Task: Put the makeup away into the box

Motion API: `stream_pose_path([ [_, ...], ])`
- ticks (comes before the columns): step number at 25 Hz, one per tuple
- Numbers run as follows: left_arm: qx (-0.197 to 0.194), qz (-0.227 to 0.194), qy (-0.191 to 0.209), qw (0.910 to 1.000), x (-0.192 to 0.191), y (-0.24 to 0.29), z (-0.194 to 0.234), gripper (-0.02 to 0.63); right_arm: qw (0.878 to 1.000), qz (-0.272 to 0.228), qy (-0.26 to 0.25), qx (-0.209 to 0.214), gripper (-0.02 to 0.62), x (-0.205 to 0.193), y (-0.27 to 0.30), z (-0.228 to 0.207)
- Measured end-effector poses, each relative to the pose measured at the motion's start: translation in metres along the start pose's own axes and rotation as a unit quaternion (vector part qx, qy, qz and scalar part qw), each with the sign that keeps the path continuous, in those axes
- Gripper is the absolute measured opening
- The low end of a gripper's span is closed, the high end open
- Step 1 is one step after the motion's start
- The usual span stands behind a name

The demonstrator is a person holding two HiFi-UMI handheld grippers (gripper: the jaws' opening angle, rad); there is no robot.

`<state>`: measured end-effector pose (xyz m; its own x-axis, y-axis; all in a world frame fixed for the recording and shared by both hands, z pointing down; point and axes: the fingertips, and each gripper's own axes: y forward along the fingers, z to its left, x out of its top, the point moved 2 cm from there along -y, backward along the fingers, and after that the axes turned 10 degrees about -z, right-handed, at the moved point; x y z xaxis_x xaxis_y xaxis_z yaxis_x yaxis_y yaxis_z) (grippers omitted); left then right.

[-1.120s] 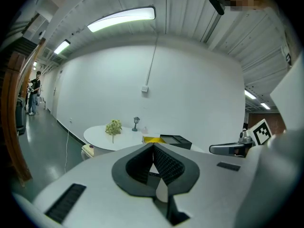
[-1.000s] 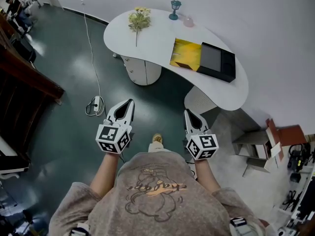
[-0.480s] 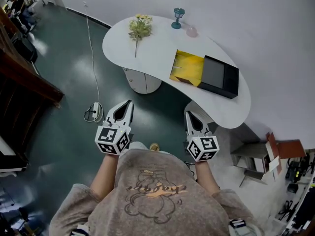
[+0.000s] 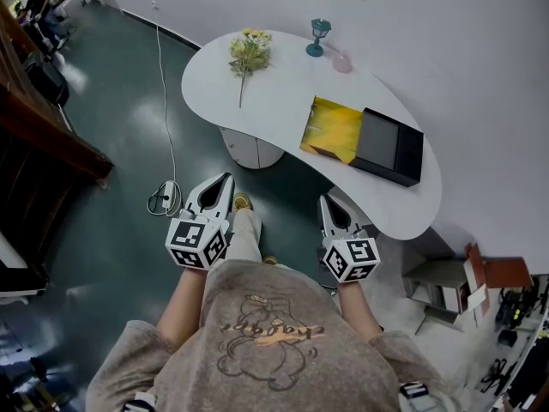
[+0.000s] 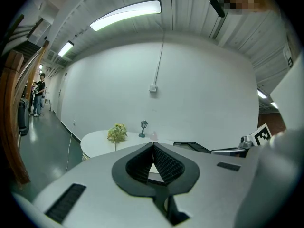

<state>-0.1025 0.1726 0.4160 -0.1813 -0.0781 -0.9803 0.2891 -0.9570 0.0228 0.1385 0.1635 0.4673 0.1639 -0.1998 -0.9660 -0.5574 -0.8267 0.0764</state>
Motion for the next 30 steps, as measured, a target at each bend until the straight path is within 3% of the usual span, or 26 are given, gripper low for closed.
stream_pose_path([
  [13, -0.018, 0.002, 0.001, 0.9998, 0.0, 0.082, 0.038, 0.021, 1.0, 0.002, 0.004, -0.019, 0.003, 0.0, 0.071, -0.036],
  [30, -0.045, 0.015, -0.005, 0.9988, 0.023, 0.225, 0.132, 0.021, 0.999, 0.012, 0.0, -0.03, 0.003, 0.03, 0.233, -0.061],
])
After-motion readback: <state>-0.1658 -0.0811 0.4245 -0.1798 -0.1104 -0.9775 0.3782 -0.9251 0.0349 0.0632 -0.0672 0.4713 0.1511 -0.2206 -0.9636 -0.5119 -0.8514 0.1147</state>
